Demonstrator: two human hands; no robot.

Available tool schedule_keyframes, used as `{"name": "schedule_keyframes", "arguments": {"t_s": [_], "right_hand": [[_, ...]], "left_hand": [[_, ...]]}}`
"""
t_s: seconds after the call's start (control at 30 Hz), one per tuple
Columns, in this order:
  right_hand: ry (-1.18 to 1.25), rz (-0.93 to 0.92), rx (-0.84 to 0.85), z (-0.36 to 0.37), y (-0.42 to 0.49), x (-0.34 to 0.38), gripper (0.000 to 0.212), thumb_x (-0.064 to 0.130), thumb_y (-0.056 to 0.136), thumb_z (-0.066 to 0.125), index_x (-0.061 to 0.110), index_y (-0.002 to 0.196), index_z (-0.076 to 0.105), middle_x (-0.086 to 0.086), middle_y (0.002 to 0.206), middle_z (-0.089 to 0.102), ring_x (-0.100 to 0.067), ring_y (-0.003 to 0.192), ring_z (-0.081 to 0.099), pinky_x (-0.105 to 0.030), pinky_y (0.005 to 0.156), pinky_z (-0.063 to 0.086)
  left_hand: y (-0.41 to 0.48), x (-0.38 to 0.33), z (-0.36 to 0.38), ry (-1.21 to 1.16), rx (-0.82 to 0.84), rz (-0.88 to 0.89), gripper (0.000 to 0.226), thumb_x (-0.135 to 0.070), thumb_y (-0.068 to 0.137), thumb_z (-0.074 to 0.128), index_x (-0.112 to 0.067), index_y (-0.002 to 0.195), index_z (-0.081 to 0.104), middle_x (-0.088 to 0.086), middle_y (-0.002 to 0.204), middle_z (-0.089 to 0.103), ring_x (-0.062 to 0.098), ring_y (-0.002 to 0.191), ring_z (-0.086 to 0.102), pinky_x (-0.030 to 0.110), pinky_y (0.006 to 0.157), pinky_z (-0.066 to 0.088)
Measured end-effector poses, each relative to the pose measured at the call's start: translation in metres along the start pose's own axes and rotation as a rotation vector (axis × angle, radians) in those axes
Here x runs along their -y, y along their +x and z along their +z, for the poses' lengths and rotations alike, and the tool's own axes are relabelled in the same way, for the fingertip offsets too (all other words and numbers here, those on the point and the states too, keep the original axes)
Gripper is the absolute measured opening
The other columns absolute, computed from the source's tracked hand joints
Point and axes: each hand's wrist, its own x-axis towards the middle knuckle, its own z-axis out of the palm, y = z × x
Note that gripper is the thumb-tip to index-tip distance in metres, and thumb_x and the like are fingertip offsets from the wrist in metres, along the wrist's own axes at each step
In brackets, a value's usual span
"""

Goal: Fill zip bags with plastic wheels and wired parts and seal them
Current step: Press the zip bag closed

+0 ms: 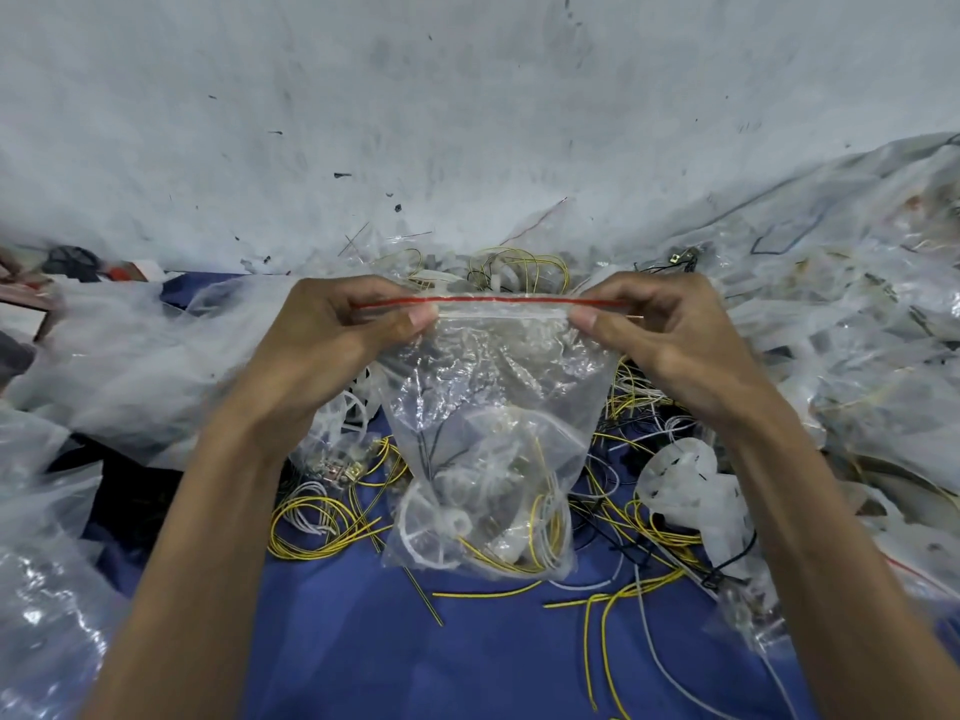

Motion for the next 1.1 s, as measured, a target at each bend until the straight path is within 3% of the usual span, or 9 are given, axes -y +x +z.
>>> {"name": "schedule_keyframes", "arguments": {"t_s": [0.13, 0.23, 0.37, 0.53, 0.6, 0.7, 0.77, 0.93, 1.1], "right_hand": [[-0.083, -0.036, 0.013, 0.001, 0.0, -0.001, 0.009, 0.012, 0.084, 0.065, 0.018, 0.078, 0.068, 0.006, 0.067, 0.065, -0.004, 0.063, 0.058, -0.019, 0.058, 0.045], [-0.092, -0.03, 0.015, 0.002, -0.001, -0.001, 0.009, 0.014, 0.083, 0.067, 0.022, 0.078, 0.068, 0.005, 0.069, 0.068, -0.003, 0.064, 0.061, -0.019, 0.059, 0.049], [-0.16, -0.047, -0.003, 0.003, 0.001, 0.001, 0.005, 0.024, 0.078, 0.072, 0.028, 0.081, 0.071, 0.001, 0.076, 0.073, -0.017, 0.072, 0.069, -0.039, 0.067, 0.054], [-0.22, -0.125, 0.0, 0.004, 0.001, 0.003, 0.004, 0.019, 0.081, 0.07, 0.023, 0.08, 0.07, -0.001, 0.071, 0.071, -0.039, 0.068, 0.064, -0.052, 0.06, 0.052], [-0.227, -0.113, -0.001, 0.003, 0.001, 0.004, 0.003, 0.019, 0.082, 0.07, 0.021, 0.082, 0.071, 0.001, 0.071, 0.071, -0.033, 0.069, 0.066, -0.047, 0.061, 0.053], [-0.291, -0.123, -0.007, 0.003, 0.002, 0.007, 0.008, 0.022, 0.078, 0.073, 0.019, 0.085, 0.074, 0.01, 0.072, 0.07, -0.003, 0.066, 0.064, -0.023, 0.062, 0.05], [-0.326, -0.143, 0.005, 0.005, 0.002, 0.01, 0.008, 0.02, 0.078, 0.073, 0.015, 0.084, 0.075, 0.01, 0.073, 0.069, 0.0, 0.069, 0.062, -0.014, 0.064, 0.046], [-0.346, -0.147, 0.054, 0.006, 0.001, 0.014, 0.007, 0.016, 0.08, 0.072, 0.011, 0.084, 0.074, 0.009, 0.074, 0.068, -0.002, 0.072, 0.063, -0.015, 0.066, 0.047], [-0.394, -0.181, 0.059, 0.006, 0.001, 0.014, 0.005, 0.012, 0.082, 0.07, 0.009, 0.083, 0.073, 0.001, 0.075, 0.07, -0.011, 0.072, 0.064, -0.032, 0.068, 0.051]], "left_hand": [[0.001, 0.003, 0.001, 0.131, -0.028, 0.016, 0.007, -0.035, 0.067, 0.071, -0.029, 0.07, 0.072, -0.01, 0.068, 0.072, 0.003, 0.065, 0.068, 0.012, 0.058, 0.05], [0.002, 0.006, 0.003, 0.323, -0.069, 0.104, 0.012, -0.021, 0.079, 0.072, -0.029, 0.071, 0.066, -0.024, 0.062, 0.066, -0.009, 0.061, 0.061, 0.003, 0.057, 0.041], [0.001, 0.006, 0.004, 0.365, -0.083, 0.146, 0.017, -0.015, 0.08, 0.072, -0.028, 0.07, 0.065, -0.027, 0.062, 0.064, -0.011, 0.062, 0.058, 0.003, 0.058, 0.038], [-0.002, -0.001, 0.004, 0.35, -0.007, 0.143, 0.008, -0.021, 0.077, 0.073, -0.027, 0.075, 0.069, -0.023, 0.064, 0.067, -0.011, 0.063, 0.061, 0.002, 0.058, 0.038], [-0.001, -0.001, 0.004, 0.365, -0.02, 0.149, 0.009, -0.022, 0.077, 0.074, -0.029, 0.075, 0.069, -0.019, 0.065, 0.068, -0.009, 0.064, 0.061, 0.003, 0.058, 0.039], [-0.001, -0.002, 0.004, 0.406, -0.026, 0.164, 0.015, -0.019, 0.078, 0.074, -0.031, 0.073, 0.067, -0.018, 0.064, 0.066, -0.009, 0.063, 0.058, 0.004, 0.059, 0.039], [-0.001, -0.003, 0.005, 0.411, -0.009, 0.183, 0.015, -0.018, 0.078, 0.074, -0.031, 0.073, 0.066, -0.022, 0.063, 0.065, -0.011, 0.063, 0.057, 0.003, 0.059, 0.038], [-0.002, -0.004, 0.005, 0.392, 0.01, 0.204, 0.013, -0.019, 0.079, 0.073, -0.029, 0.074, 0.066, -0.023, 0.066, 0.065, -0.01, 0.065, 0.058, 0.003, 0.063, 0.038], [-0.003, -0.004, 0.008, 0.384, 0.019, 0.259, 0.008, -0.017, 0.079, 0.072, -0.022, 0.075, 0.067, -0.013, 0.068, 0.065, -0.006, 0.067, 0.058, 0.008, 0.065, 0.04]]}}
